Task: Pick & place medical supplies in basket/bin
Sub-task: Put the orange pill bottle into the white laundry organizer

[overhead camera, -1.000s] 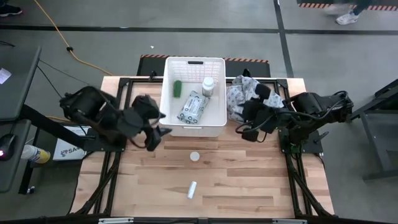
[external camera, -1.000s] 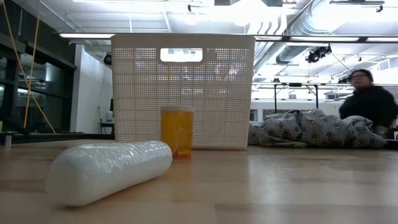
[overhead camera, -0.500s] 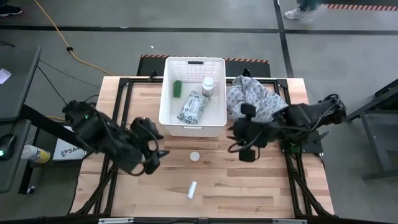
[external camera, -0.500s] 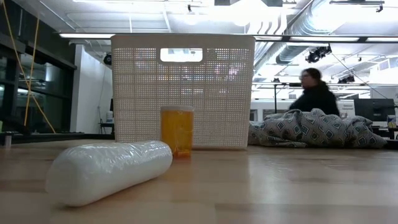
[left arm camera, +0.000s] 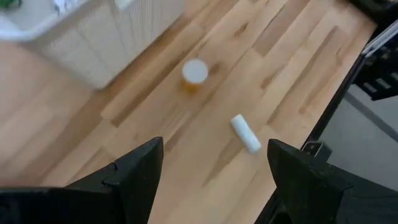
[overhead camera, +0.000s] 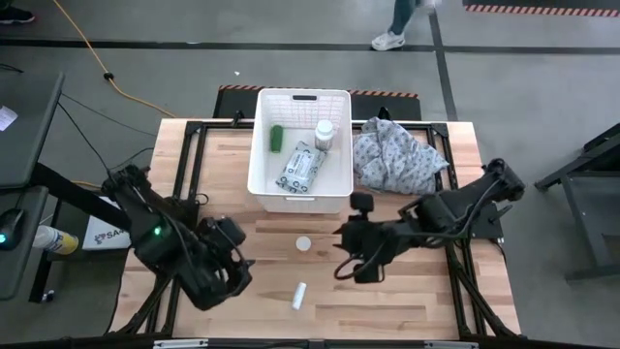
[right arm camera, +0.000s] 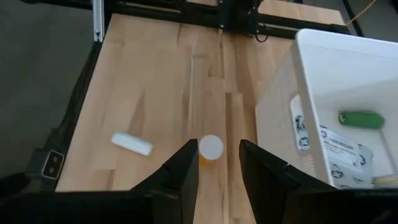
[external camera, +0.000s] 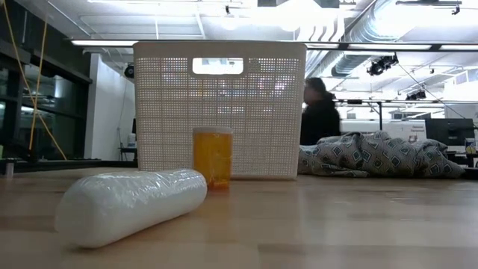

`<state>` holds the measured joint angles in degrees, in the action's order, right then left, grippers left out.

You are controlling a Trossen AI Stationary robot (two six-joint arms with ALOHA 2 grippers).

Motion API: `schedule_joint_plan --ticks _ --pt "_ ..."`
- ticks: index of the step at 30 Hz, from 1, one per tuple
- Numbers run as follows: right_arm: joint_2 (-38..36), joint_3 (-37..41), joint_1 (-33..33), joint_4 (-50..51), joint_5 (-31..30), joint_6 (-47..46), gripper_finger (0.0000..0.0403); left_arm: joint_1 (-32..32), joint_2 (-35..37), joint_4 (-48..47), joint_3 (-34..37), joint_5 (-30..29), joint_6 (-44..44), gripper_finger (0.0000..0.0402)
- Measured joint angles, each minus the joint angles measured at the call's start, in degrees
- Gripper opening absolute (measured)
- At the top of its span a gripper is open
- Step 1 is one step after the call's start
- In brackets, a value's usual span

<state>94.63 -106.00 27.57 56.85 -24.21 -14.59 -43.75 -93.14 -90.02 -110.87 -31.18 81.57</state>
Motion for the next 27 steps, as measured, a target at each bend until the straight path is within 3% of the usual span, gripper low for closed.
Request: schedule_joint_plan --ticks 16,27 --pt "6.0 0.0 0.0 -7.9 0.6 -0.4 0.0108 -8.4 0.0 0.0 10.8 0.4 18.7 0.0319" --pt "6.7 0.0 -0.2 -8.6 -1.3 -0.6 0.0108 -10.0 0.0 0.4 15.7 0.1 22.6 0.0319"
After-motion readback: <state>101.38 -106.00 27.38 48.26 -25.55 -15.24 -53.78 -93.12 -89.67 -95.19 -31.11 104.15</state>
